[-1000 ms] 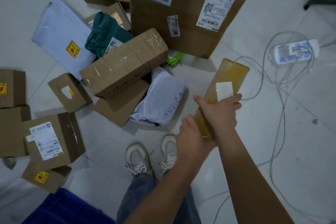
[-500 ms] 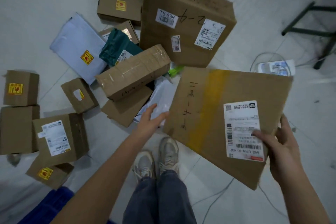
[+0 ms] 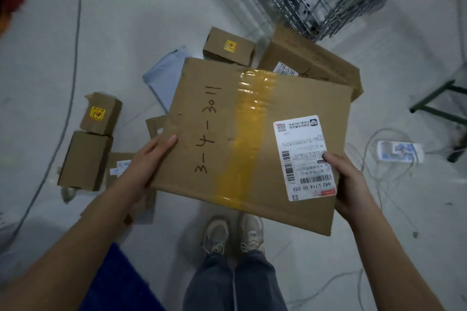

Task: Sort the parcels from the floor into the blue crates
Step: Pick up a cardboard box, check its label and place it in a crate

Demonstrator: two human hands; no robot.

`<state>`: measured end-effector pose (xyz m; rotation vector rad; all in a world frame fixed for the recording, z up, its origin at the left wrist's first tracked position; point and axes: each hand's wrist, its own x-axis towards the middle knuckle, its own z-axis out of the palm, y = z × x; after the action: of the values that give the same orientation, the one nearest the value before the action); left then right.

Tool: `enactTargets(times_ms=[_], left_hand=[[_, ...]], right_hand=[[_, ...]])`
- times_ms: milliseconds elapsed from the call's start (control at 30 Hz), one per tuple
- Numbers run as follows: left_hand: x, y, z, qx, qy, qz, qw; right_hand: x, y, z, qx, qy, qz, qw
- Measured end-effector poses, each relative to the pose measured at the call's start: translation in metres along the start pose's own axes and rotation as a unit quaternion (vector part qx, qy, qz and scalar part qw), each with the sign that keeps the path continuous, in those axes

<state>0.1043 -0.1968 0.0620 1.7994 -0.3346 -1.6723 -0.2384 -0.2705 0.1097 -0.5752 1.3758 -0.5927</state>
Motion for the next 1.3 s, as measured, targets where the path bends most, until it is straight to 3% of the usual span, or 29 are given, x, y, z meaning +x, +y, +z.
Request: enactTargets(times_ms=[167,500,733,867,967,1033,1233,1300], left_hand=[[-0.022,-0.018,-0.028,-0.114,0.084,0.044,0.989],[-0.084,-0.063,-0.048,-0.257,0.2,0.064,0.943],[-0.204,-0.048,-0.051,-0.297,0.274,0.074,0.912],[-0.307,-0.035,-0.04,-0.332,0.328,0.087,0.88],[-0.39,-0.036,-0.029,-0.359,0.377,0.099,0.848],[-0.446,-0.041,-0.02,-0.377,0.413,0.115,0.821],[-0.6,-0.1,0.013,-0.457,0.513,0.131,0.715],[-0.642,-0.13,0.027,-0.487,0.536,0.126,0.678]], right_hand=[[0.03,-0.008,0.044,-0.178,-0.037,0.041,0.982],[0.029,-0.019,0.115,-0.249,-0.045,0.021,0.967],[-0.058,-0.078,0.159,-0.317,-0.106,-0.027,0.942],[-0.131,-0.119,0.188,-0.384,-0.135,-0.038,0.912],[-0.195,-0.143,0.207,-0.375,-0.141,-0.011,0.916],[-0.241,-0.151,0.219,-0.349,-0.227,-0.031,0.909],[-0.365,-0.129,0.241,-0.346,-0.48,-0.038,0.805],[-0.407,-0.109,0.246,-0.355,-0.523,-0.022,0.775]])
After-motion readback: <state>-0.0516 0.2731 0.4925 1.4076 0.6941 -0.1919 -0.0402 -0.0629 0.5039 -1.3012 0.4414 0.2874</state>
